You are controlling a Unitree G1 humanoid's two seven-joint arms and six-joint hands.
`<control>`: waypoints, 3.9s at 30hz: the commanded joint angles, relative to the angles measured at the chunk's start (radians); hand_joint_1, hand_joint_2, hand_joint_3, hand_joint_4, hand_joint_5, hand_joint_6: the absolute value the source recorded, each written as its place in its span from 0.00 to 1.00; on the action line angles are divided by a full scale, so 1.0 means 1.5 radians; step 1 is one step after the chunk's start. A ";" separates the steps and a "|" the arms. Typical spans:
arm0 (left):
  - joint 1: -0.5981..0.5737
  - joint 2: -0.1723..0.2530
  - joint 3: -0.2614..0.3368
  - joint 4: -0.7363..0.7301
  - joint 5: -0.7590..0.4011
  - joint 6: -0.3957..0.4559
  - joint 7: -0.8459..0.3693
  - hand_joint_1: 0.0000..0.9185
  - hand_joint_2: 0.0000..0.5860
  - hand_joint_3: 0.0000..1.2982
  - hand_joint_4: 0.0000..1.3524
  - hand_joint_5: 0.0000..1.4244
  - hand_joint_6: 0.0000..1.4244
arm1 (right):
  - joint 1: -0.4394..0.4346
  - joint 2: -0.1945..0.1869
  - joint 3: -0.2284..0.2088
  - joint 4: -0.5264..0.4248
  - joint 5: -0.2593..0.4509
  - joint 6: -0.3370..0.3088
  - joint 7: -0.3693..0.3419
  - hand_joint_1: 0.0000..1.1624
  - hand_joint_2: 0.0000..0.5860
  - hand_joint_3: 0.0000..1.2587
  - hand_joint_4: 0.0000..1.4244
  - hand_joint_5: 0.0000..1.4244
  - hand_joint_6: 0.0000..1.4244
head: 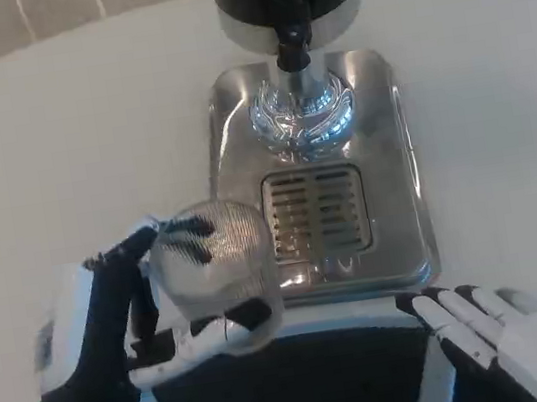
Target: Grasp the cup under the faucet to collect the drink, then remove the cup.
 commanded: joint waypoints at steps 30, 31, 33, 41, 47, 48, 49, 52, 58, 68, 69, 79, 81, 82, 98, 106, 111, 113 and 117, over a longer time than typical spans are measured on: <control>-0.390 -0.056 -0.147 0.477 0.057 0.011 0.190 0.67 0.00 0.73 0.86 0.97 0.94 | 0.015 0.029 -0.172 -0.009 0.147 -0.066 0.033 0.23 0.88 0.00 0.00 0.00 0.00; -0.395 -0.056 -0.152 0.481 0.062 0.017 0.195 0.67 0.00 0.74 0.86 0.97 0.94 | 0.016 0.030 -0.175 -0.009 0.151 -0.068 0.034 0.23 0.88 0.00 0.00 0.00 0.00; -0.402 -0.054 -0.162 0.486 0.067 0.028 0.202 0.64 0.00 0.68 0.73 0.86 0.87 | 0.016 0.031 -0.180 -0.009 0.156 -0.071 0.037 0.23 0.88 0.00 0.00 0.00 0.00; -0.412 -0.043 -0.200 0.478 0.089 0.076 0.213 0.39 0.08 0.35 0.30 0.44 0.50 | 0.019 0.033 -0.186 -0.009 0.165 -0.068 0.041 0.22 0.88 0.00 0.00 0.00 0.00; -0.415 -0.036 -0.217 0.462 0.096 0.107 0.211 0.28 0.05 0.16 0.08 0.21 0.27 | 0.022 0.035 -0.181 -0.009 0.163 -0.063 0.040 0.22 0.88 0.00 0.00 0.00 0.00; -0.415 -0.035 -0.219 0.459 0.096 0.112 0.209 0.28 0.05 0.14 0.06 0.19 0.26 | 0.022 0.035 -0.181 -0.009 0.163 -0.062 0.040 0.22 0.88 0.00 0.00 0.00 0.00; -0.414 -0.034 -0.221 0.456 0.095 0.116 0.208 0.26 0.04 0.12 0.04 0.18 0.24 | 0.023 0.035 -0.180 -0.009 0.163 -0.061 0.039 0.22 0.88 0.00 0.00 0.00 0.00; -0.412 -0.029 -0.227 0.442 0.097 0.127 0.202 0.24 0.04 0.09 0.00 0.15 0.22 | 0.025 0.036 -0.176 -0.009 0.161 -0.058 0.039 0.22 0.88 0.00 0.00 0.00 0.00; -0.403 -0.015 -0.229 0.415 0.089 0.128 0.181 0.19 0.04 0.00 0.00 0.06 0.16 | 0.027 0.036 -0.167 -0.009 0.154 -0.049 0.036 0.22 0.88 0.00 0.00 0.00 0.00; -0.371 0.012 -0.202 0.351 0.060 0.120 0.146 0.17 0.05 0.00 0.00 0.04 0.15 | 0.019 0.031 -0.137 -0.009 0.136 -0.026 0.035 0.23 0.87 0.00 0.00 0.00 0.00; -0.367 0.017 -0.200 0.345 0.056 0.120 0.144 0.17 0.05 0.00 0.00 0.04 0.15 | 0.016 0.029 -0.132 -0.009 0.132 -0.020 0.035 0.23 0.87 0.00 0.00 0.00 0.00; -0.298 0.071 -0.139 0.256 0.006 0.102 0.104 0.13 0.07 0.00 0.00 0.07 0.16 | -0.029 0.008 -0.090 -0.009 0.123 0.060 0.031 0.24 0.86 0.00 0.00 0.00 0.00; -0.275 0.084 -0.119 0.231 -0.004 0.098 0.107 0.12 0.08 0.00 0.00 0.09 0.18 | -0.045 0.004 -0.089 -0.009 0.133 0.084 0.033 0.24 0.86 0.00 0.00 0.00 0.00; -0.267 0.089 -0.112 0.221 -0.006 0.097 0.108 0.11 0.10 0.01 0.01 0.11 0.19 | -0.059 0.001 -0.091 -0.009 0.140 0.103 0.035 0.23 0.86 0.00 0.00 0.00 0.00; -0.070 0.235 -0.070 0.085 0.049 0.011 0.060 0.14 0.25 0.11 0.07 0.11 0.20 | -0.426 -0.136 -0.071 0.007 0.269 0.668 0.063 0.14 1.00 0.00 0.00 0.00 0.00; 0.008 0.269 -0.064 0.034 0.058 -0.006 0.028 0.13 0.28 0.08 0.01 0.07 0.17 | -0.532 -0.207 -0.027 0.030 0.352 0.795 0.014 0.16 1.00 0.00 0.00 0.00 0.00; 0.038 0.268 -0.057 0.004 0.058 0.000 0.006 0.13 0.26 0.07 0.00 0.06 0.17 | -0.594 -0.242 -0.006 0.056 0.408 0.838 -0.023 0.16 1.00 0.00 0.00 0.00 0.00; 0.048 0.268 -0.053 -0.009 0.057 0.003 -0.003 0.12 0.26 0.07 0.00 0.06 0.16 | -0.615 -0.254 0.000 0.069 0.432 0.849 -0.037 0.16 1.00 0.00 0.00 0.00 0.00; 0.061 0.265 -0.045 -0.025 0.056 0.004 -0.018 0.12 0.25 0.07 0.00 0.05 0.16 | -0.651 -0.272 0.006 0.095 0.481 0.867 -0.065 0.16 1.00 0.00 0.00 0.00 0.00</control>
